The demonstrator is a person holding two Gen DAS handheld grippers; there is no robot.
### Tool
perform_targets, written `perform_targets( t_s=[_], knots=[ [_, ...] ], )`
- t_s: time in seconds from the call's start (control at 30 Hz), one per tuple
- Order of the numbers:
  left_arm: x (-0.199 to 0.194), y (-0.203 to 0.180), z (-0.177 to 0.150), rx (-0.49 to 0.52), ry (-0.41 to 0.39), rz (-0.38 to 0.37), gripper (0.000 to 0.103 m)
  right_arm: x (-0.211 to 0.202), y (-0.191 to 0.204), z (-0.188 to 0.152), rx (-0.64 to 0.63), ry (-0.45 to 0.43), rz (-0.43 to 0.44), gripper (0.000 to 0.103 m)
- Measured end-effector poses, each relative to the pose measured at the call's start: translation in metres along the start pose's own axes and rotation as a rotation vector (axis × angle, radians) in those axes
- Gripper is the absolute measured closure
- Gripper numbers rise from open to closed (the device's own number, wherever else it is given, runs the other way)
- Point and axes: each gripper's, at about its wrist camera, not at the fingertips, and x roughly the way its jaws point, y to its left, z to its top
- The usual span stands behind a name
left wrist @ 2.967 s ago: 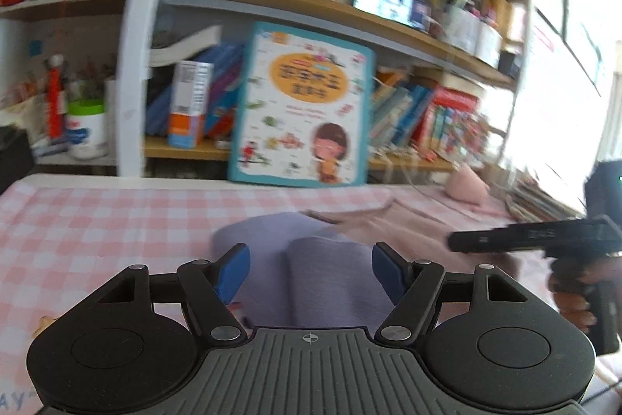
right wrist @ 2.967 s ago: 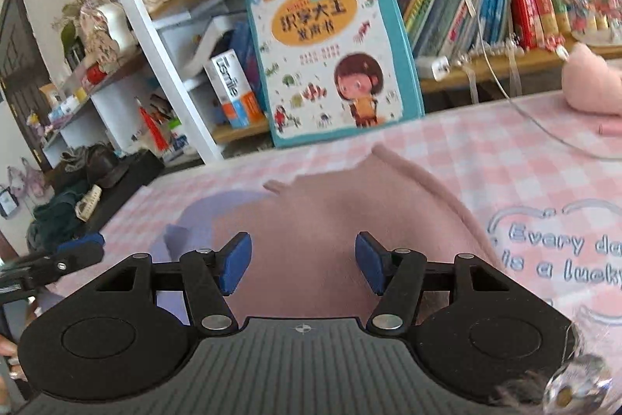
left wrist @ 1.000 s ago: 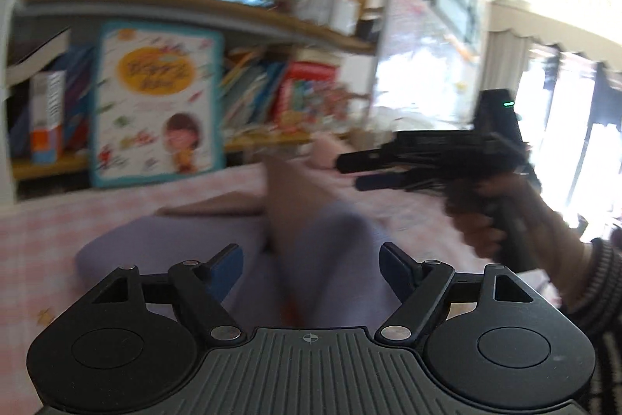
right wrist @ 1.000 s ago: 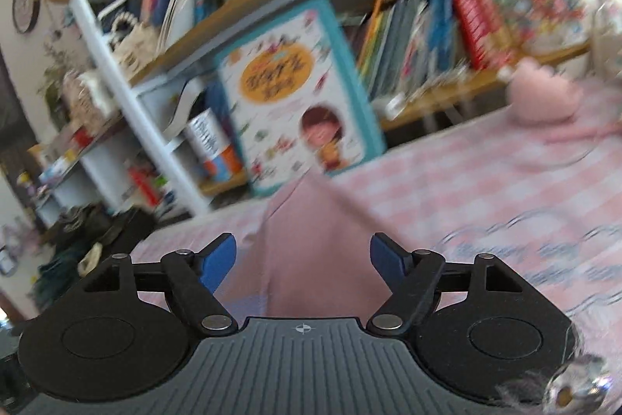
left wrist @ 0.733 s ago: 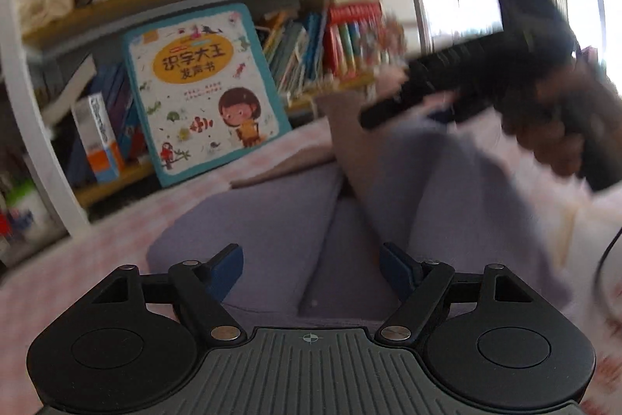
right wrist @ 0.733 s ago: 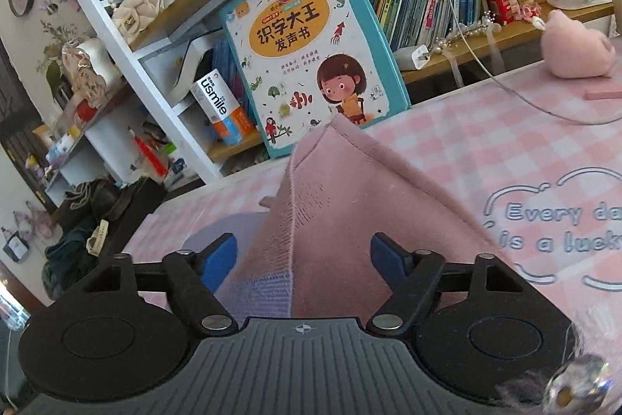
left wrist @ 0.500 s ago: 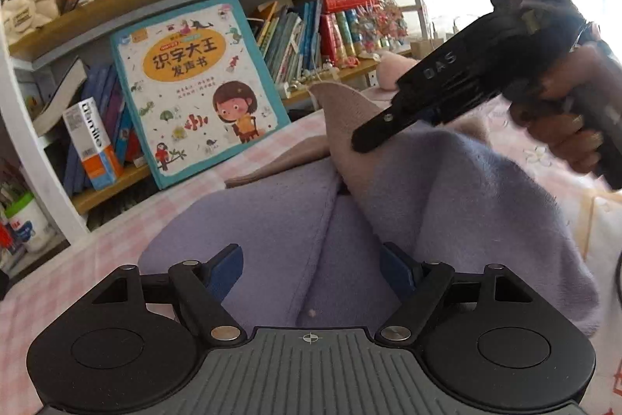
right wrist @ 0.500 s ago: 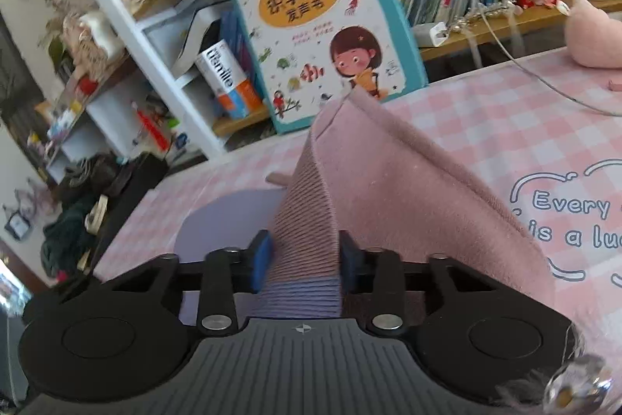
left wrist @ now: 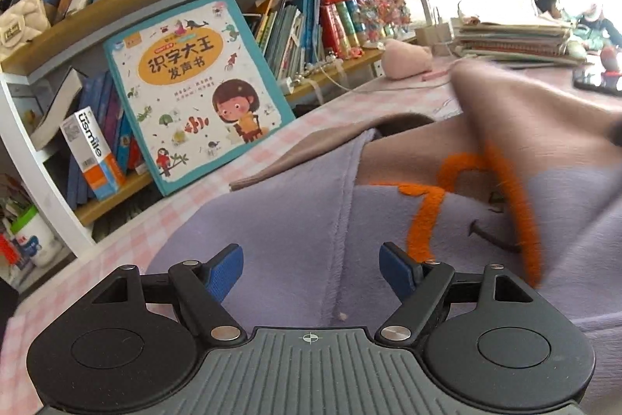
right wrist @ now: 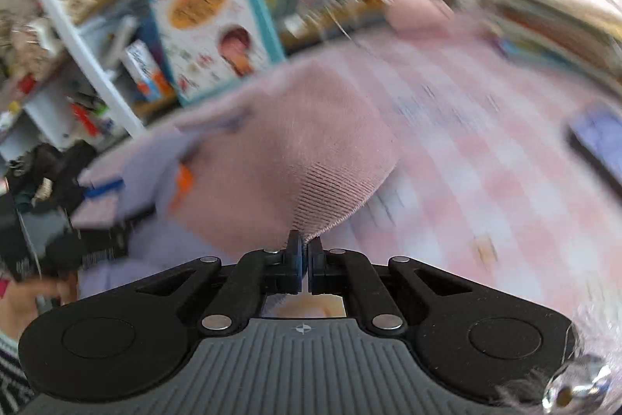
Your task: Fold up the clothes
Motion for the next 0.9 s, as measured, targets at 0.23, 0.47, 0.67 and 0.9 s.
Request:
perform_targets(
  t_s=[0.23,0.47,0.67,0.9],
  knots=[
    [0.0,-0.005,0.016,0.103,-0.029,0.046,0.025,-0.028,0.005,0.0,-0.069,0.003,-0.062,0.097],
    [0.009,-0.011,0.026,0.173,-0.017,0.025,0.025,-0.068,0.043,0.054,-0.418,-0.172,-0.233,0.057],
    [0.019,-0.021,0.026,0.182,-0.02,0.007,0.025,0.002,0.07,0.083,-0.605,-0.182,-0.146,0.052],
    [0.017,-0.015,0.021,0.164,-0.022,0.025,0.025,0.09,0.092,0.104,-0.698,-0.032,-0.12,0.054]
  ],
)
